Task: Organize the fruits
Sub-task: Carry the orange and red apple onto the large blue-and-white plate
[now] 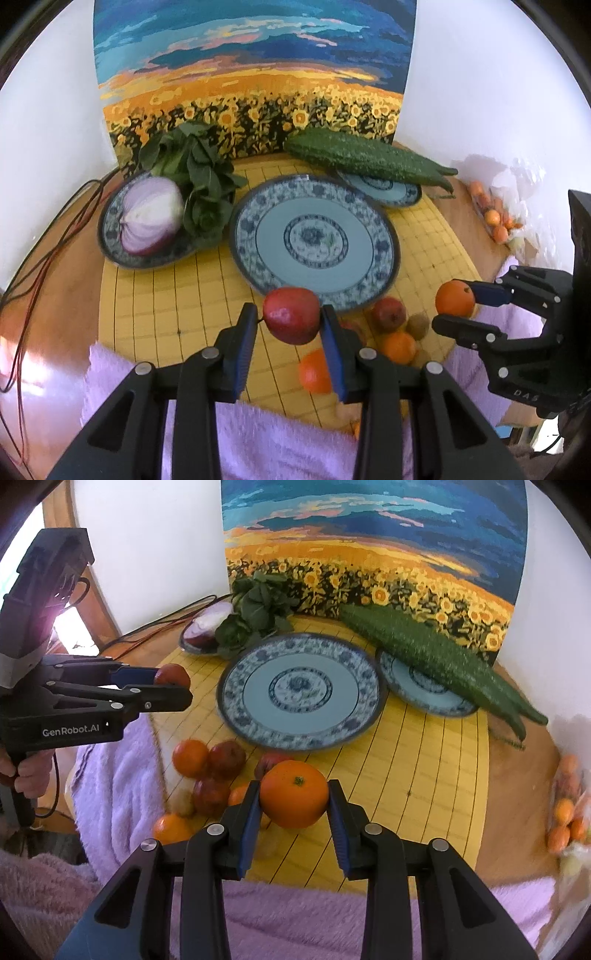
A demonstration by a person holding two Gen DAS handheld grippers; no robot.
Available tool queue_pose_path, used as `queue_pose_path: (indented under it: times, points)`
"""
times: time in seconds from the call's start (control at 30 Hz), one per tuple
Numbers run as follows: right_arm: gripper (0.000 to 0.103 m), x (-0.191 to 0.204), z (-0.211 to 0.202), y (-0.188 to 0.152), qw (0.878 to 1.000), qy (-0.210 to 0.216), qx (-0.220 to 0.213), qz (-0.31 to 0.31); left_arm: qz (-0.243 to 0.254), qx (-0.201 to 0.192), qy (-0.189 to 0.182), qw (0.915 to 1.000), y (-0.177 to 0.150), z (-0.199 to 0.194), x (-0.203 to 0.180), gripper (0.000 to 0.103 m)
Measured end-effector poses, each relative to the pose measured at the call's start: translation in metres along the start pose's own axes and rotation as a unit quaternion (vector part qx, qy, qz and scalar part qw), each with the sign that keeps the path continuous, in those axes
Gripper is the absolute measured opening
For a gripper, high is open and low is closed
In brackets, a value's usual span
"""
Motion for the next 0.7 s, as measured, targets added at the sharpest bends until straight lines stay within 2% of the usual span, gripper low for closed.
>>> queue_pose_path:
  times: [0.3,0.7]
  points:
    - [0.035,-0.011,0.019,0.044,1.000,0.000,-0.015,-0.010,-0.015,-0.004,0.001,0.9999,0.029,0.019,0.010,0.036]
    - [0.035,-0.018,0.058,0.080,1.000,0.007,-0.010,0.009,-0.036,-0.004,0.010,0.9993,0.058,0.046,0.028,0.036]
Point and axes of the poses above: each gripper's, at about its wrist camera, not at the fingertips, and z roughly the way its jaws point, x to its left, y to its top, the point moved 10 cm from there along z, roughly the way its jaws point, and after that the axes turned 13 degrees about -y, right-handed, at the moved point
